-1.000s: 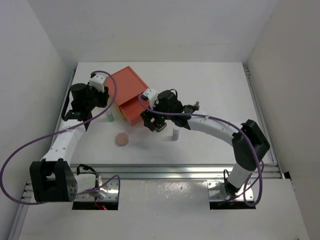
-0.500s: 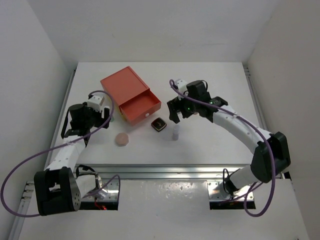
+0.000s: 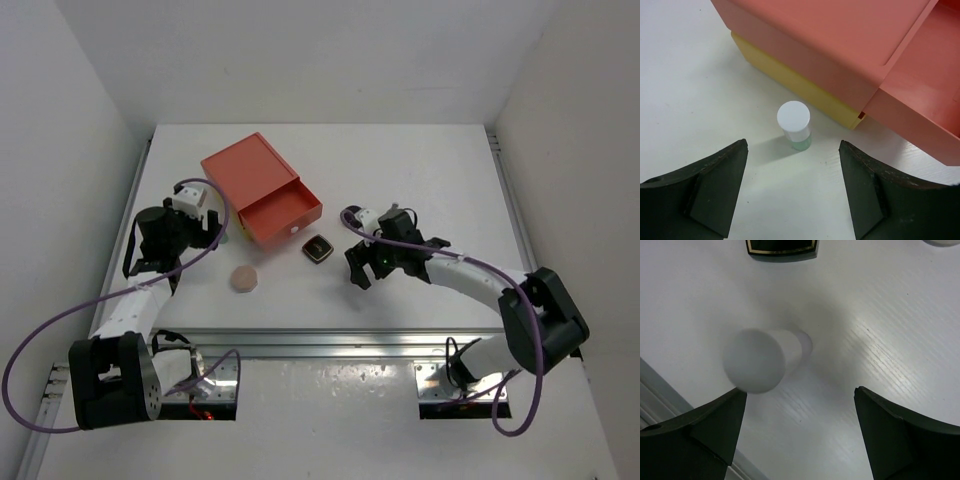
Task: Organize the makeup
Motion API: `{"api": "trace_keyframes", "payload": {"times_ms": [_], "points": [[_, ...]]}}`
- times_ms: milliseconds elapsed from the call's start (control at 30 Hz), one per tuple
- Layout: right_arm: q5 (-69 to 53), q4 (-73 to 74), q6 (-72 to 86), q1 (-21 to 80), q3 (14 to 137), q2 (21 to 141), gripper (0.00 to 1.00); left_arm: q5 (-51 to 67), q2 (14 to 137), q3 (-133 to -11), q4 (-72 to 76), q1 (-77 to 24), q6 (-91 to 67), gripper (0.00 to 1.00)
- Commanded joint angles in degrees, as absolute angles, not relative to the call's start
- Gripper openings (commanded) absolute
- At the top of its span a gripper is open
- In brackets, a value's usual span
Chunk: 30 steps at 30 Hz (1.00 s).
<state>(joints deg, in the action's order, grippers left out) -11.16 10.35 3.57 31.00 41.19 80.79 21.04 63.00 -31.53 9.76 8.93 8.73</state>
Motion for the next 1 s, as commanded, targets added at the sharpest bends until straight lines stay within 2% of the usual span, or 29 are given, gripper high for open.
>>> {"api": "trace_keyframes", "payload": {"times_ms": [0,100,267,400,433,500,633,767,967], "points": [[-12.04,-1.65,6.23,31.38,40.43,82.70,0.88,21.09,62.58,-31.20,13.10,8.35,7.73,0.80],[-13.88,-6.58,7.64,31.20,39.73,85.25,0.83,21.09,62.58,-31.20,13.10,8.35,7.21,0.80],[-16.17,-11.07,9.31,31.73,38.68,87.63,0.65,20.57,62.58,-31.20,13.62,8.35,7.21,0.80],[-16.17,-9.68,9.32,31.73,38.84,87.72,0.38,20.57,62.58,-31.20,13.62,8.35,7.21,0.80],[-16.17,-9.06,8.71,31.55,39.37,87.54,0.28,20.57,62.58,-31.20,13.62,8.35,7.21,0.80],[-16.61,-6.52,8.35,31.64,40.51,86.40,0.16,20.57,63.11,-30.67,13.62,8.35,7.21,0.80],[-17.22,-0.54,8.88,31.64,43.59,82.37,0.11,21.18,63.11,-30.67,13.62,8.35,8.43,0.80],[-16.70,7.80,11.24,31.55,54.09,78.32,0.00,21.71,63.11,-31.20,13.10,8.35,10.02,0.80],[-18.72,6.88,21.26,31.73,66.35,80.59,0.00,21.71,62.50,-31.20,13.10,7.82,11.34,0.80]]}}
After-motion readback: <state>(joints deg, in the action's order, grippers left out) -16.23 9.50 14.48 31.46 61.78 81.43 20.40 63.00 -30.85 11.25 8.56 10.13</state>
